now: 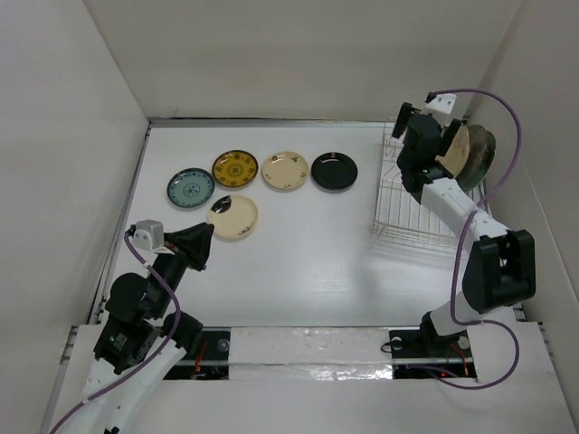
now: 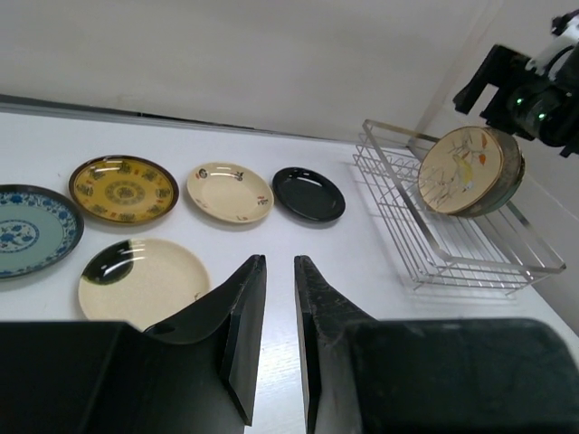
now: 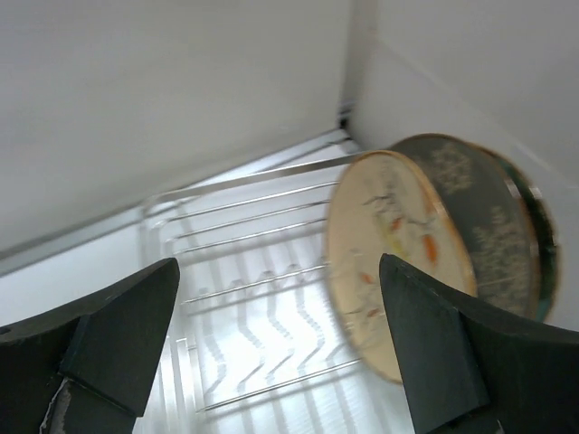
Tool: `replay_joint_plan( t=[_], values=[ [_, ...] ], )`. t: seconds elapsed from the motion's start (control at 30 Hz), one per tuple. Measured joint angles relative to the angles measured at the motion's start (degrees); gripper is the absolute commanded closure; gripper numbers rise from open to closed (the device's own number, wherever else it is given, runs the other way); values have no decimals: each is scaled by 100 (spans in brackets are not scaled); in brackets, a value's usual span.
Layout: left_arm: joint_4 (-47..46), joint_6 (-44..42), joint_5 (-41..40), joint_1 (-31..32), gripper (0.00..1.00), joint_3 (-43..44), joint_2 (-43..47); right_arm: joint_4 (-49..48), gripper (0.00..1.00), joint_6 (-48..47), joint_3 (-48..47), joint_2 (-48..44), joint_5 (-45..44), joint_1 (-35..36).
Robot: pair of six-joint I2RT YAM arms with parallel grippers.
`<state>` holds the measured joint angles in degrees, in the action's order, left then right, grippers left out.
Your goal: Load the plates into the dish rack
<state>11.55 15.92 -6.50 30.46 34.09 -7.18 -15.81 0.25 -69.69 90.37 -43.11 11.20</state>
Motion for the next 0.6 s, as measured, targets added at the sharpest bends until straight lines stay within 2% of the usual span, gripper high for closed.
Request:
replay_joint_plan(
  t=[0.03, 0.13, 0.17, 0.2, 0.23, 0.27, 0.3, 0.33, 0.5, 0.53, 0.57, 0.6],
  values=[
    [0, 2, -9, 7, 83, 0, -59, 37, 3, 168, 13, -92, 33, 118],
    [7, 0, -46, 24, 84, 0, -205, 83, 17, 728, 232, -442, 337, 378],
    [9, 0, -63, 24, 86, 0, -258, 59, 31, 909, 350, -562, 492, 468],
    [7, 2, -72, 24, 92, 0, -319, 35, 42, 1060, 481, -660, 643, 570],
    [9, 7, -81, 22, 97, 0, -382, -4, 57, 1209, 608, -728, 761, 713],
    [9, 9, -85, 9, 100, 0, -448, -31, 85, 1338, 719, -752, 907, 890],
    [15, 2, -87, -15, 100, 0, -518, -68, 95, 1443, 778, -708, 1045, 1086],
    [22, 2, -94, -22, 100, 0, -579, -101, 100, 1561, 787, -597, 1165, 1344],
    [52, 9, -160, -48, 100, 0, -872, -98, 100, 1917, 533, 428, 1886, 2450],
    [57, 15, -177, -81, 100, 0, -938, -94, 97, 2004, 459, 686, 2087, 2629],
    [66, 24, -197, -107, 100, 0, -1003, -129, 87, 2105, 393, 931, 2341, 2774],
    [81, 44, -234, -133, 100, 0, -1069, -177, 81, 2234, 343, 1163, 2632, 2885]
  ],
)
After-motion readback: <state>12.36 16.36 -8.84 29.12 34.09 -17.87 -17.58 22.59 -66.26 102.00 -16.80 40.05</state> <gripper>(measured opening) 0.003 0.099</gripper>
